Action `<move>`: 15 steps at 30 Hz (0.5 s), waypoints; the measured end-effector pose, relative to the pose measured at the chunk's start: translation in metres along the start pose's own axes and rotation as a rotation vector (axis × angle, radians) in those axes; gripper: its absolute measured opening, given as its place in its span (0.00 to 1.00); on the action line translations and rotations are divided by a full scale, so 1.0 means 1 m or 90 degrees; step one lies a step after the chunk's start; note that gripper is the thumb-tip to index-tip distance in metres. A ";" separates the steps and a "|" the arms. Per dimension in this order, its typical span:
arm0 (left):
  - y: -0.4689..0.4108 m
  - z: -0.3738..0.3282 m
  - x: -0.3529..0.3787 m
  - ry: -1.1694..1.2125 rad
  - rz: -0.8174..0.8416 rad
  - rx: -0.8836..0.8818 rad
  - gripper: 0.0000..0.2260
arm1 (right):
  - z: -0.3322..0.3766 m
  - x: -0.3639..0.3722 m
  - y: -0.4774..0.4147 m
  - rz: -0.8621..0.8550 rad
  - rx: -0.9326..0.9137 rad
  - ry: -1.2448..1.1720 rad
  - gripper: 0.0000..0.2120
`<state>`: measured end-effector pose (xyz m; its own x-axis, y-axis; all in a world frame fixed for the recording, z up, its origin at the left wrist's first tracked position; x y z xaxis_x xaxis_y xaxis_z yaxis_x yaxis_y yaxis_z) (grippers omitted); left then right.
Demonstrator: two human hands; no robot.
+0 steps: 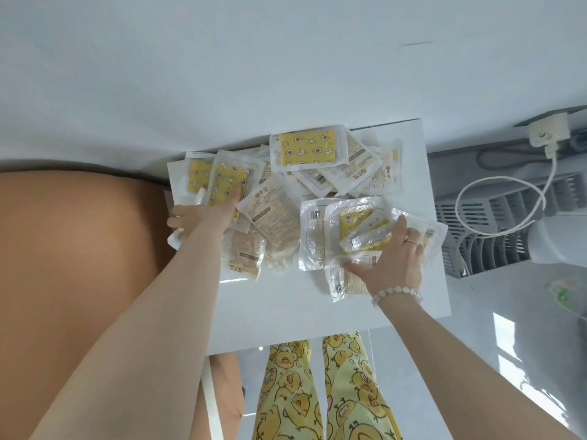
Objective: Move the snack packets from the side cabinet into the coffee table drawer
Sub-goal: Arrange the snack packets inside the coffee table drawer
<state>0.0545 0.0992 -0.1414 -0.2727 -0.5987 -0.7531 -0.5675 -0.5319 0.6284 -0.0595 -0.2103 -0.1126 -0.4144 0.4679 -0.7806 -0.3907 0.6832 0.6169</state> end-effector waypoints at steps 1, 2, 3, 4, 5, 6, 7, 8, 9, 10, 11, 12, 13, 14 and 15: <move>0.000 -0.001 0.001 0.005 -0.003 0.009 0.54 | -0.004 0.001 0.001 0.001 0.015 -0.023 0.62; -0.001 0.000 0.002 0.011 -0.006 0.018 0.52 | -0.007 0.003 0.001 0.001 0.031 -0.041 0.61; -0.001 0.000 0.002 0.011 -0.006 0.024 0.51 | -0.010 0.004 0.002 -0.003 0.047 -0.053 0.60; -0.001 0.000 0.002 0.005 -0.003 0.029 0.50 | -0.012 0.004 0.002 -0.008 0.059 -0.059 0.57; -0.001 -0.001 0.002 -0.007 -0.002 0.038 0.48 | -0.013 0.004 0.002 -0.013 0.067 -0.064 0.54; -0.001 -0.002 0.001 -0.021 -0.001 0.050 0.47 | -0.013 0.004 0.002 -0.015 0.072 -0.072 0.52; 0.000 -0.003 0.001 -0.038 0.004 0.065 0.44 | -0.013 0.004 0.001 -0.015 0.076 -0.086 0.50; -0.001 -0.002 0.001 -0.057 0.010 0.078 0.42 | -0.013 0.003 0.000 -0.014 0.082 -0.105 0.49; -0.003 0.000 0.001 -0.070 0.015 0.086 0.41 | -0.013 0.003 0.000 -0.014 0.089 -0.126 0.48; -0.006 0.003 0.002 -0.076 0.020 0.090 0.39 | -0.014 0.002 0.001 -0.017 0.097 -0.146 0.47; -0.007 0.004 0.001 -0.086 0.028 0.098 0.38 | -0.016 0.002 0.002 -0.018 0.105 -0.165 0.46; -0.007 0.005 0.000 -0.096 0.037 0.105 0.37 | -0.018 0.003 0.003 -0.014 0.113 -0.186 0.45; -0.007 0.004 -0.002 -0.101 0.043 0.112 0.35 | -0.020 0.005 0.002 -0.001 0.122 -0.204 0.43; -0.006 0.003 -0.002 -0.102 0.050 0.116 0.34 | -0.022 0.008 0.001 0.019 0.130 -0.211 0.42; -0.005 0.001 -0.003 -0.104 0.056 0.120 0.32 | -0.022 0.011 -0.001 0.043 0.133 -0.203 0.39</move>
<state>0.0569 0.1043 -0.1422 -0.4410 -0.5245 -0.7283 -0.6664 -0.3522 0.6572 -0.0822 -0.2181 -0.1196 -0.1443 0.6444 -0.7510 -0.1812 0.7289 0.6602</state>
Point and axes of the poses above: each hand's wrist, its own y-axis away from the middle knuckle, its own x-axis out of the palm, z = x × y, the point moved 7 cm from there along -y, towards the middle knuckle, and after that the axes turned 15 degrees about x, right-handed, at the moved point
